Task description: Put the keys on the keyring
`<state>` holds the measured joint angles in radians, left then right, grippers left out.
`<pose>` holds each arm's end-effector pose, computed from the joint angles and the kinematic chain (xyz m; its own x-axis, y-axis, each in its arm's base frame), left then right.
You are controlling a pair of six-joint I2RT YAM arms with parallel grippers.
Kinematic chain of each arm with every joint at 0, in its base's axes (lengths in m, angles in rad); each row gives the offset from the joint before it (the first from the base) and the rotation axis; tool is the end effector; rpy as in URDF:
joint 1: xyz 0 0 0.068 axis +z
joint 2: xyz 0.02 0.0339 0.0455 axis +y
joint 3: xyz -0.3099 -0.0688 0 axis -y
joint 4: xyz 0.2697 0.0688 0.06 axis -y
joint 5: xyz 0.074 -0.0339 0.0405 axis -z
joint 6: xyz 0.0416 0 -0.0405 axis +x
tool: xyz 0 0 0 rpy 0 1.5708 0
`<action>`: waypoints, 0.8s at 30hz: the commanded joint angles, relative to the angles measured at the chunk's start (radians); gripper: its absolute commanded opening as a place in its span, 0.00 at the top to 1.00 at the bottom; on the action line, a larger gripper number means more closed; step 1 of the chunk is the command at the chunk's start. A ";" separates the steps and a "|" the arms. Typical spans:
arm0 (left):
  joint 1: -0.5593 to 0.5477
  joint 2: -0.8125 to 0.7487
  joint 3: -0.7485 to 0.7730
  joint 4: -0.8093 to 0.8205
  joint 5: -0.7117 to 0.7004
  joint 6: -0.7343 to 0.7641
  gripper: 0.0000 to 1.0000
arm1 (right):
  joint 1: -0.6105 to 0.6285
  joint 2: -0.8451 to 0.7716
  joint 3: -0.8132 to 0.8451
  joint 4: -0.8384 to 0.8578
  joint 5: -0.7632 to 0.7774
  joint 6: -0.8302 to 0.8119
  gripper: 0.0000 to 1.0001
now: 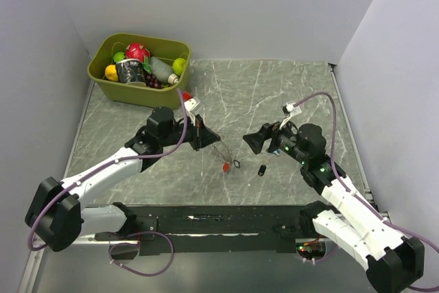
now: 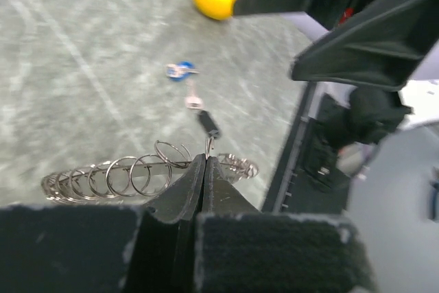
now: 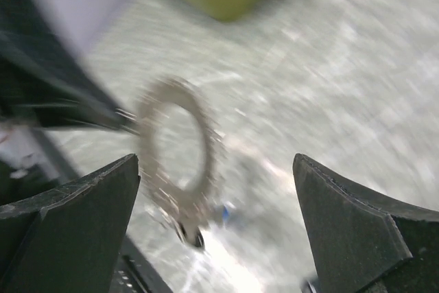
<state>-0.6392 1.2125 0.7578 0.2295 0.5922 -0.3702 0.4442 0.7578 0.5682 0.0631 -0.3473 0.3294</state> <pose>0.2155 -0.1891 0.3149 -0.5041 0.0007 -0.8636 0.8037 0.3664 -0.4689 0.1594 0.0916 0.3203 -0.3371 0.1764 -0.9248 -0.6340 0.6836 0.3615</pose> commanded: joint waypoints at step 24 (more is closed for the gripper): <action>-0.013 -0.312 -0.205 0.313 -0.281 0.235 0.99 | -0.010 0.321 0.128 -0.390 0.522 0.172 0.00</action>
<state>-0.6415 0.9276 0.5766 0.3664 0.2184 -0.2268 0.4404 1.0683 0.6373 -0.3382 0.1680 0.4763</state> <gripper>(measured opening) 0.021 0.994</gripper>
